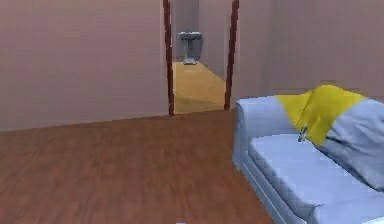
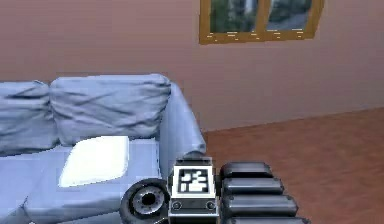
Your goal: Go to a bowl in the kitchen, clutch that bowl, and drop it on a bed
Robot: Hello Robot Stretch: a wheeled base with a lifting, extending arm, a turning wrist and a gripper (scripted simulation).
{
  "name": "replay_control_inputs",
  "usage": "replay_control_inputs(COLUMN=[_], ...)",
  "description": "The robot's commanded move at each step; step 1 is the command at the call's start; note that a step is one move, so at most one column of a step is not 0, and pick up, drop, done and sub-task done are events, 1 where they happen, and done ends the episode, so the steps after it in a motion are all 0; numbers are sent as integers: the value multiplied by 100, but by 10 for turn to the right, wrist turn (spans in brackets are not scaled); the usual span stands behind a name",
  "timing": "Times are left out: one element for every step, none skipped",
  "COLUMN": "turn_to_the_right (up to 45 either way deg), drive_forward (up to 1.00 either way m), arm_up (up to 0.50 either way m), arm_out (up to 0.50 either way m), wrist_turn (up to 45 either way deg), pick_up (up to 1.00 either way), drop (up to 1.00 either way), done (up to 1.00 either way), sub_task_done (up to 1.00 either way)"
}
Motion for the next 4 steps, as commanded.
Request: replay_control_inputs(turn_to_the_right=[0, 0, 120, 0], drive_forward=[100, 95, 0, 90], arm_up=[0, 0, 0, 0], arm_out=[0, 0, 0, 0], wrist_turn=[0, 0, 0, 0], pick_up=[0, 0, 0, 0], drop=[0, 0, 0, 0], done=[0, 0, 0, 0], sub_task_done=[0, 0, 0, 0])
